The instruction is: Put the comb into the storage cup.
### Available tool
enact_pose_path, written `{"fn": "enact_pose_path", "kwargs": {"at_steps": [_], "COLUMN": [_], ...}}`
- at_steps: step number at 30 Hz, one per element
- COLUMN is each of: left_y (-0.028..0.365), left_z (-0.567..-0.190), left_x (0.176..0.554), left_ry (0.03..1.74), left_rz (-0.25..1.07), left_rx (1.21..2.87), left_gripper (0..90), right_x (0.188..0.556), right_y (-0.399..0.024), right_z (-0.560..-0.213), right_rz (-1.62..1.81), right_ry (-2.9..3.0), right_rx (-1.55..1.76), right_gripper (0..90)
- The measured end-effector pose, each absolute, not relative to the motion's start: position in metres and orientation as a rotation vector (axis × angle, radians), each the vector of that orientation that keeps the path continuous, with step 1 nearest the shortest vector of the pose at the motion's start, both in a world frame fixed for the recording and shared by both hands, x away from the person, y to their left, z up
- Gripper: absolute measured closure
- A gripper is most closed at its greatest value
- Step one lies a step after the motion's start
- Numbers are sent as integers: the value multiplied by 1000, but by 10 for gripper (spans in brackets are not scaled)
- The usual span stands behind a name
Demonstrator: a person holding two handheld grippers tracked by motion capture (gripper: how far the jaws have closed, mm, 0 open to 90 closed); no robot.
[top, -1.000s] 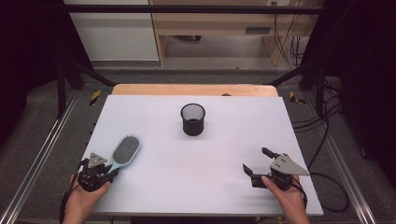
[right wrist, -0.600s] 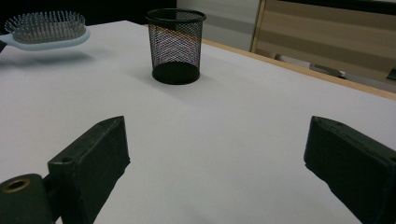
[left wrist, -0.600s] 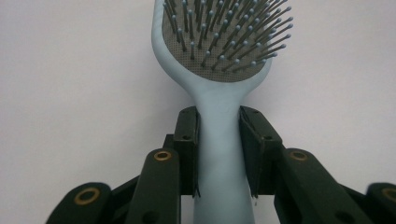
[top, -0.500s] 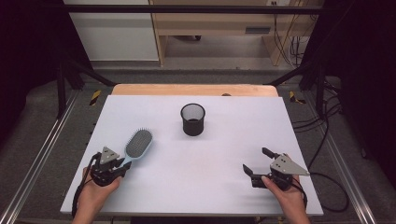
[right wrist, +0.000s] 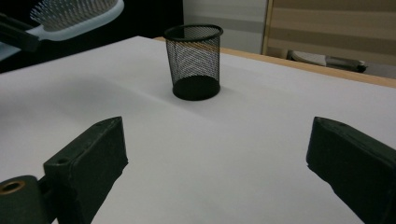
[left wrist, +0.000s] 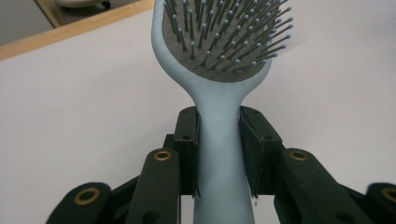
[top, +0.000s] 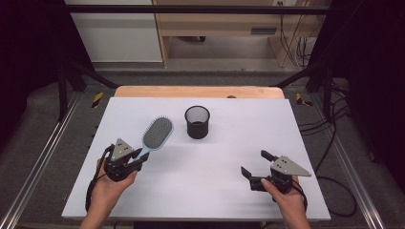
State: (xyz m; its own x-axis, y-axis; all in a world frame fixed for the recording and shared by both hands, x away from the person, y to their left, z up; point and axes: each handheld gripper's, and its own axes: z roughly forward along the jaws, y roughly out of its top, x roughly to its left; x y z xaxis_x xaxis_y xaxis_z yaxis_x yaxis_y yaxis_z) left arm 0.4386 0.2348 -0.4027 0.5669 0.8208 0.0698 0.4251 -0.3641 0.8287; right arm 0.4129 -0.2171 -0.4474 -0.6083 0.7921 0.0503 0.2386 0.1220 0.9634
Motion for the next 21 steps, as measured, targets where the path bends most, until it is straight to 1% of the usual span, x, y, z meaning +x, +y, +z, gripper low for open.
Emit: {"fn": "enact_pose_path", "kwargs": {"at_steps": [3, 5, 11, 19, 21], "left_y": [226, 220, 206, 190, 185], "left_z": [-397, -394, -386, -381, -381], "left_x": [442, 444, 448, 455, 456], "left_ry": [964, 950, 910, 880, 875], "left_rz": [619, 622, 620, 605, 604], "left_rx": [1979, 1976, 1963, 1936, 1953], "left_gripper": [693, 694, 694, 694, 694], "right_x": [417, 418, 430, 443, 447], "right_y": [-202, -199, -166, -146, -142], "right_z": [-433, -431, -411, -401, -400], "right_rz": [1536, 1541, 1611, 1670, 1700], "right_ry": [1943, 1949, 1962, 1935, 1920], "right_rx": [980, 977, 942, 979, 1001], "right_gripper": [51, 52, 52, 52, 55]}}
